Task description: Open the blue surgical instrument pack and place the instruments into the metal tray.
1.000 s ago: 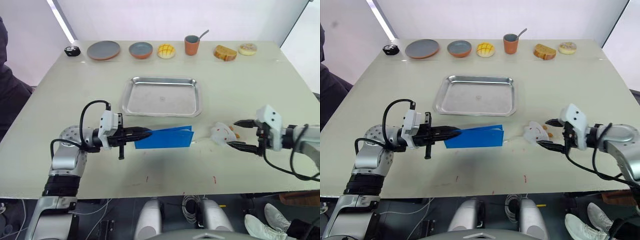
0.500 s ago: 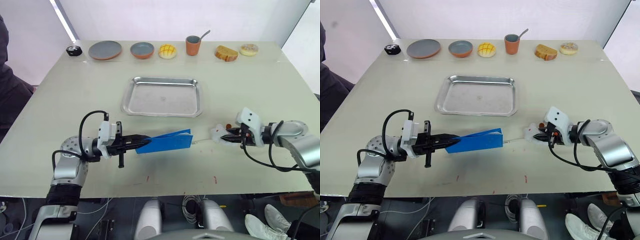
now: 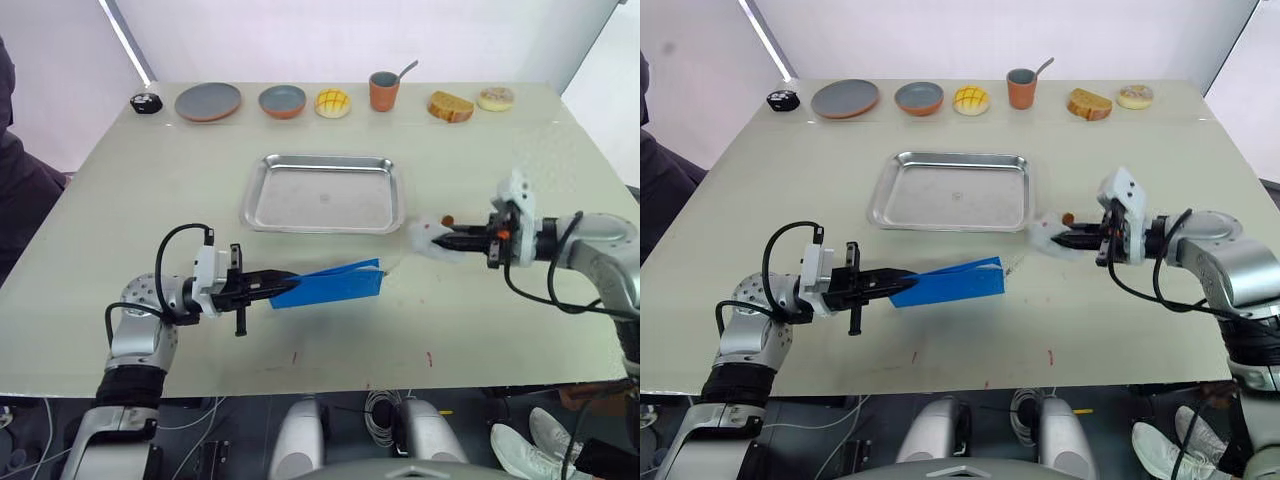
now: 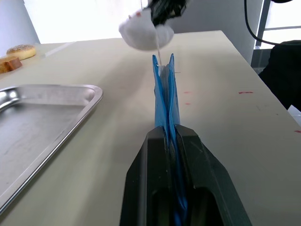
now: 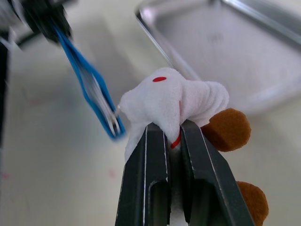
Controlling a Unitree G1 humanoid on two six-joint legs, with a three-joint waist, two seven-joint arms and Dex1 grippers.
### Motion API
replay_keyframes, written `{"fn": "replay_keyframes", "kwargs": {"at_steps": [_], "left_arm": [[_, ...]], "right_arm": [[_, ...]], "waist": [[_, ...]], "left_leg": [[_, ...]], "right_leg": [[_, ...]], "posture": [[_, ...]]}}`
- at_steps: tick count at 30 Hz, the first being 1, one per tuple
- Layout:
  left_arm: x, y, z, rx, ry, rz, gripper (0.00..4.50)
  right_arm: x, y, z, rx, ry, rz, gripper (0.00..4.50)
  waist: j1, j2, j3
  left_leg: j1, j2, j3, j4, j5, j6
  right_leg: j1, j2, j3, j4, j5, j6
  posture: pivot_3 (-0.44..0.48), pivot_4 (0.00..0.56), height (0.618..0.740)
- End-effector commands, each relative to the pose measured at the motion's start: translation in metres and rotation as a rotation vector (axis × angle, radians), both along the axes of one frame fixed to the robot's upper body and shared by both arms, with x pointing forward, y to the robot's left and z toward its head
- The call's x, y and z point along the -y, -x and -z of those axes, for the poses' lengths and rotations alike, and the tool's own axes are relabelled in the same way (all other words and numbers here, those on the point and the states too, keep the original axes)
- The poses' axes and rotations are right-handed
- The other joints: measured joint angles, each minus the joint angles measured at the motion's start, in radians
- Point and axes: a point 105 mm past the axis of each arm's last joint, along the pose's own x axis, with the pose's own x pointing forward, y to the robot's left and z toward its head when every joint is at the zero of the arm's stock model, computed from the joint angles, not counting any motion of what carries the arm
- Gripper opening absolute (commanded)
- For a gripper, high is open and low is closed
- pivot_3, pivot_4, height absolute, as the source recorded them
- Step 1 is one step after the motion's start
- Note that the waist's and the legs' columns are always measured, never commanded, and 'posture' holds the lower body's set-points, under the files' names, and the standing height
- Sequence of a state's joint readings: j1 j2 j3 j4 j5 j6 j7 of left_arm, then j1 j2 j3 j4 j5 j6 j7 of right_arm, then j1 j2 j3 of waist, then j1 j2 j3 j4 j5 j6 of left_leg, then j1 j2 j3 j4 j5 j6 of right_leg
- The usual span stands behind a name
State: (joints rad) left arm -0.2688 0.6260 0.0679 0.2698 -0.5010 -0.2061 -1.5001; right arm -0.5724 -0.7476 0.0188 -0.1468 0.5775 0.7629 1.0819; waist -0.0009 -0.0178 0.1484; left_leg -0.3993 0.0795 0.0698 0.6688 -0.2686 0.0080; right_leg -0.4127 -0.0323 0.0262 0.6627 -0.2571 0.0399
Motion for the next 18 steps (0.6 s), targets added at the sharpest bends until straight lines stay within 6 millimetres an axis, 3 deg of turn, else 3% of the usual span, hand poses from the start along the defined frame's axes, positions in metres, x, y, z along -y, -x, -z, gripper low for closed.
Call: {"fn": "replay_keyframes", "kwargs": {"at_steps": [1, 7, 10, 18], "left_arm": [[-0.002, 0.005, 0.018, -0.07, -0.045, 0.001, 0.0], [-0.001, 0.006, 0.018, -0.071, -0.047, 0.0, 0.0], [-0.001, 0.006, 0.016, -0.069, -0.047, -0.002, 0.0], [0.003, 0.005, 0.013, -0.068, -0.047, -0.002, 0.0]], "right_arm": [[-0.013, 0.008, -0.03, 0.052, -0.081, -0.062, 0.03], [-0.035, 0.008, -0.046, 0.077, -0.128, -0.109, 0.03], [-0.056, 0.013, -0.053, 0.098, -0.134, -0.17, 0.03], [-0.1, 0.016, -0.047, 0.119, -0.086, -0.251, 0.03]], "waist": [[0.0, 0.0, 0.0], [-0.002, 0.0, 0.0], [-0.003, 0.0, 0.0], [-0.001, 0.001, 0.0]], "left_leg": [[0.0, 0.0, 0.0, 0.0, 0.0, 0.0], [0.0, 0.0, 0.0, 0.0, 0.0, 0.0], [0.0, 0.0, 0.0, 0.0, 0.0, 0.0], [-0.001, 0.0, 0.0, 0.0, 0.0, 0.0]], "right_leg": [[0.0, 0.0, 0.0, 0.0, 0.0, 0.0], [0.0, 0.0, 0.0, 0.0, 0.0, 0.0], [0.0, 0.0, 0.0, 0.0, 0.0, 0.0], [0.0, -0.001, -0.001, 0.0, 0.0, 0.0]], "posture": [[0.0, 0.15, 0.74], [0.0, 0.15, 0.74], [0.0, 0.15, 0.74], [0.0, 0.15, 0.74]]}}
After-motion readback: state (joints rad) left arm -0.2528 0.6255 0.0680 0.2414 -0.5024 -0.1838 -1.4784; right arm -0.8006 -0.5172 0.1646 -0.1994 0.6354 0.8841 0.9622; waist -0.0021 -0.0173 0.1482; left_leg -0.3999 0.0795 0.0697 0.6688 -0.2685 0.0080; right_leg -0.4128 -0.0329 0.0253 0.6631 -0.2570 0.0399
